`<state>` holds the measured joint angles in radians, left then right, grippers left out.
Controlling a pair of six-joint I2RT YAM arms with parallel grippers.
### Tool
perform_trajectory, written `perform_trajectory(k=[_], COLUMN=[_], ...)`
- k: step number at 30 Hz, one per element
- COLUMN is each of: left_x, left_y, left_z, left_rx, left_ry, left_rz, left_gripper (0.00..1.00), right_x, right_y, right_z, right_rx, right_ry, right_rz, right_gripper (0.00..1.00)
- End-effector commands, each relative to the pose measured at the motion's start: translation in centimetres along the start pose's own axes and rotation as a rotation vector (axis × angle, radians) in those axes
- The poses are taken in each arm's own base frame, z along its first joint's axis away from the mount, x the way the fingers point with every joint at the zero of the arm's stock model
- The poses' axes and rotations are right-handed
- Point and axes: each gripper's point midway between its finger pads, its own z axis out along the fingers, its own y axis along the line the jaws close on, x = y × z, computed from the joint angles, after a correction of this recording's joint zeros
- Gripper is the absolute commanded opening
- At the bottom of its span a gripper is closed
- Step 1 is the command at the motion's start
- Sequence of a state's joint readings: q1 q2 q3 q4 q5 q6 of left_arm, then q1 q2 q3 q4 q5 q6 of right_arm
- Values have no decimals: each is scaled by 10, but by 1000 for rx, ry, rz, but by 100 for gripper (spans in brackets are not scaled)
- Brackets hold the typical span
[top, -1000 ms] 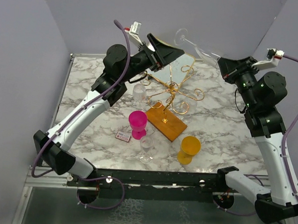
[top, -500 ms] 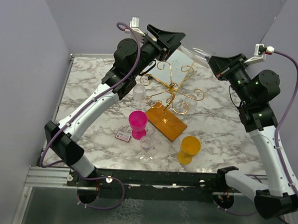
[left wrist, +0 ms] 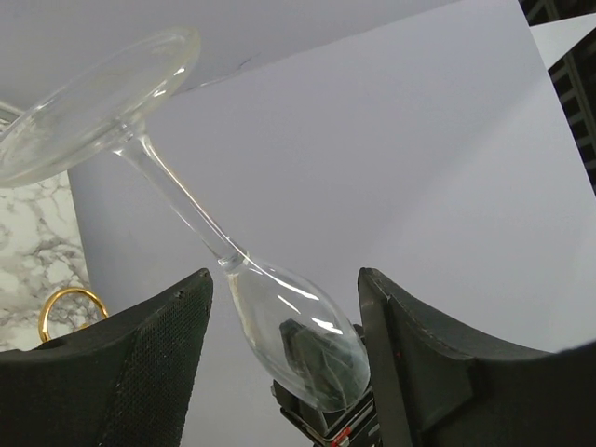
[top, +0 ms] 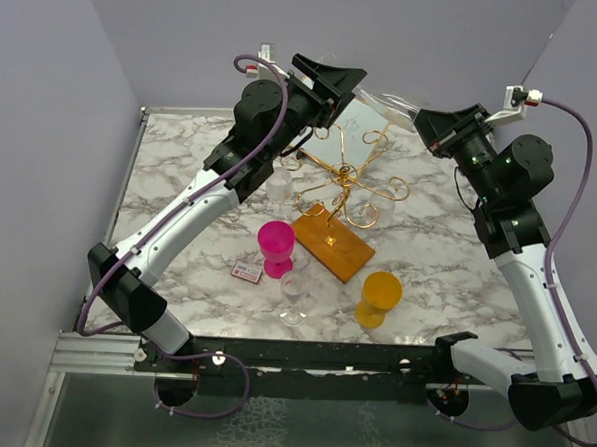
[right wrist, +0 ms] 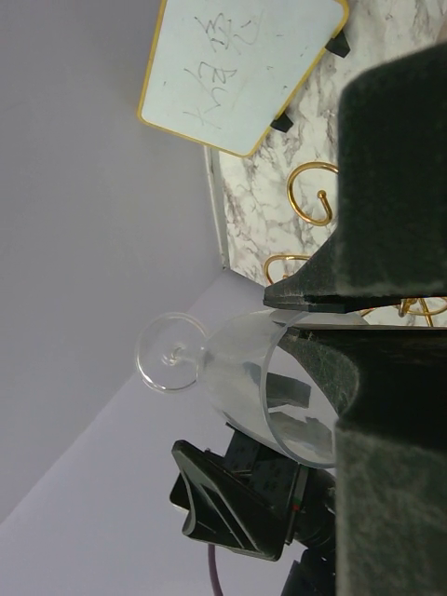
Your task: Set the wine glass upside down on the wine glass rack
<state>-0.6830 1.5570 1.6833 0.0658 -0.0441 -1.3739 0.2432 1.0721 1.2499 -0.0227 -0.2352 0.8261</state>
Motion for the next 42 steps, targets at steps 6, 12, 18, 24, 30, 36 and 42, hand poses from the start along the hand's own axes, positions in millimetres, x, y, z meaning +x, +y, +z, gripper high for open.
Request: perform_trajectory(k=[6, 12, 18, 24, 30, 36, 42], left_x=[-2, -5, -13, -21, -34, -59, -70], left_y=[-2, 2, -10, -14, -24, -39, -59], left_z=[4, 15, 22, 19, 13, 4, -10], left_rx=[-4, -11, 33, 52, 78, 111, 157], left_ry=[-17, -43, -84, -123, -180, -243, -244], left_rz=[-50, -67, -77, -76, 19, 150, 502], left_gripper=[66, 53, 34, 6, 0, 0, 0], right_x=[-15, -15, -7, 2, 8, 19, 17], right_y=[30, 40, 39, 33, 25, 0, -21], right_z=[3, -2, -4, -10, -23, -46, -67], right_rx=[-117, -156, -170, -148, -88, 29, 175], right_ry=[-35, -28, 6, 35, 68, 100, 146], right_rz=[16, -1, -8, -15, -58, -146, -251], right_gripper=[1, 1, 1, 1, 27, 46, 58])
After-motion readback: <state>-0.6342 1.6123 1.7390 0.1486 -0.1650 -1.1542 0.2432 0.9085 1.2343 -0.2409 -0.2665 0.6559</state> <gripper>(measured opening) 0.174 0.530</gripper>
